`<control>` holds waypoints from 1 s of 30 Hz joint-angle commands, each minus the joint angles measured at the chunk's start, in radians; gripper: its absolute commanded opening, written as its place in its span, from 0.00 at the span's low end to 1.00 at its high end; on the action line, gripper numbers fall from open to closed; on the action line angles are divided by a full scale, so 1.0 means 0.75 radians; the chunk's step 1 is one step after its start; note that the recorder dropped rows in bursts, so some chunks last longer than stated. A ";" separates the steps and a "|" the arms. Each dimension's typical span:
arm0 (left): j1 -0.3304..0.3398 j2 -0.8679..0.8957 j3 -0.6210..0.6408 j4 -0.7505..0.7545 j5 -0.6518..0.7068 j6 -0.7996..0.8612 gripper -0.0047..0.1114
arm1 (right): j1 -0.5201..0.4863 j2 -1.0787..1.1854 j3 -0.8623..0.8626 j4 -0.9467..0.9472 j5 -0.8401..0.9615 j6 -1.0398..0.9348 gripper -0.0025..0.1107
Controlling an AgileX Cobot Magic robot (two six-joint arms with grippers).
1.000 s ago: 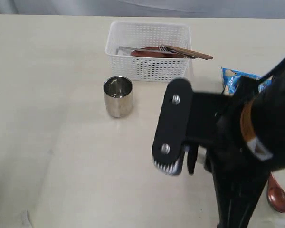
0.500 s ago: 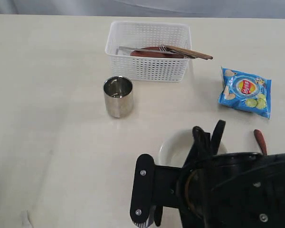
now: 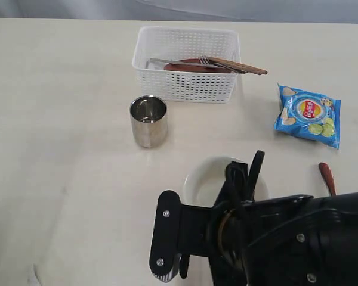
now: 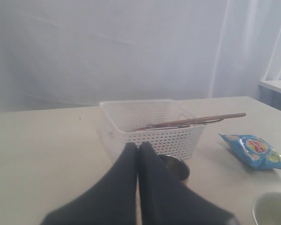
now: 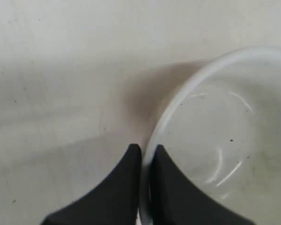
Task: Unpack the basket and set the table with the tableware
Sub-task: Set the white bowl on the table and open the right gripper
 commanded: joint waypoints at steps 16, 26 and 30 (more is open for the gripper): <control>0.002 -0.005 0.004 -0.008 0.002 -0.001 0.04 | -0.010 0.124 -0.034 -0.020 0.088 0.042 0.02; 0.002 -0.005 0.004 -0.008 0.002 -0.001 0.04 | -0.010 0.082 -0.053 0.024 0.093 0.007 0.02; 0.002 -0.005 0.004 -0.008 0.002 -0.001 0.04 | -0.010 0.081 -0.053 0.049 0.098 0.007 0.02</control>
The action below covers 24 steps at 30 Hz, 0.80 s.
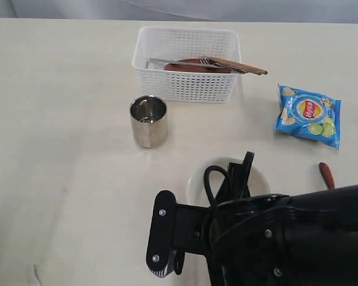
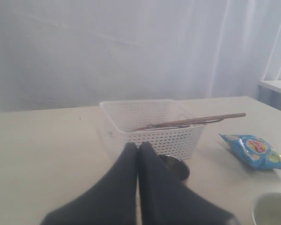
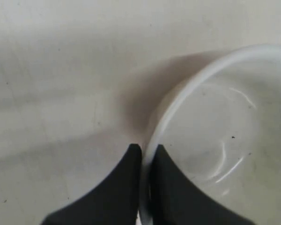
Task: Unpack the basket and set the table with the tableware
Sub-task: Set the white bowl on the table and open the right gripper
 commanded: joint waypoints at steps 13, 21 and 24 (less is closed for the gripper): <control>0.002 -0.005 0.004 -0.008 0.002 -0.001 0.04 | -0.010 -0.013 -0.003 0.067 0.019 -0.008 0.02; 0.002 -0.005 0.004 -0.008 0.002 -0.001 0.04 | -0.010 -0.013 -0.003 0.068 0.019 0.008 0.22; 0.002 -0.005 0.004 -0.008 0.002 -0.001 0.04 | -0.010 -0.013 -0.003 0.069 0.019 0.008 0.35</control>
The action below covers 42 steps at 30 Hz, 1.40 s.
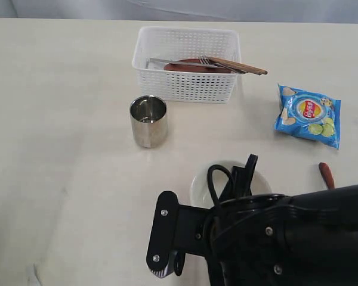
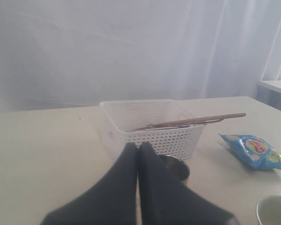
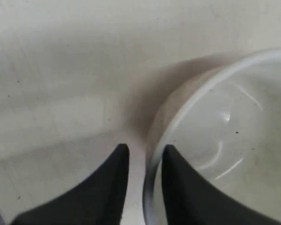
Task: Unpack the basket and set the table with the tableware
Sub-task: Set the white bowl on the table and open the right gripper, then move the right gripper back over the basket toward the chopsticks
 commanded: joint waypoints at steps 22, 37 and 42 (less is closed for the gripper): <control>0.002 -0.005 0.004 -0.008 0.002 -0.001 0.04 | -0.010 -0.221 -0.161 0.198 0.286 -0.160 0.45; 0.002 -0.005 0.004 -0.008 0.002 -0.001 0.04 | -0.560 -0.667 -0.466 -0.242 0.497 0.117 0.44; 0.002 -0.005 0.004 -0.008 0.002 -0.001 0.04 | -1.381 -0.495 -0.511 0.440 0.108 -0.349 0.44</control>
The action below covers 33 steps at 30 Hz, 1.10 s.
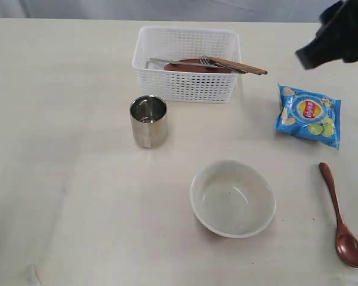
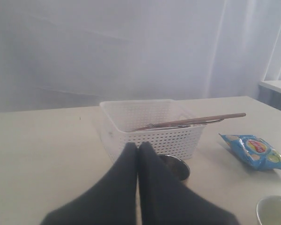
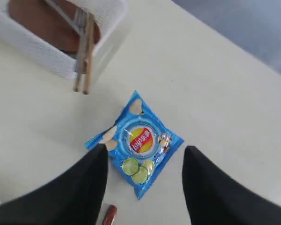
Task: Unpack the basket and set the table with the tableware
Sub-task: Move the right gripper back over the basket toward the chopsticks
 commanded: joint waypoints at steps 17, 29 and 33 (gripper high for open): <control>0.002 -0.005 0.004 -0.008 0.002 -0.001 0.04 | -0.780 1.131 -0.735 1.587 0.341 -0.896 0.44; 0.002 -0.005 0.004 -0.008 0.002 -0.001 0.04 | -0.780 1.147 -0.735 1.568 0.341 -0.909 0.23; 0.002 -0.005 0.004 -0.008 0.002 -0.001 0.04 | -0.780 1.147 -0.711 1.552 0.341 -0.906 0.23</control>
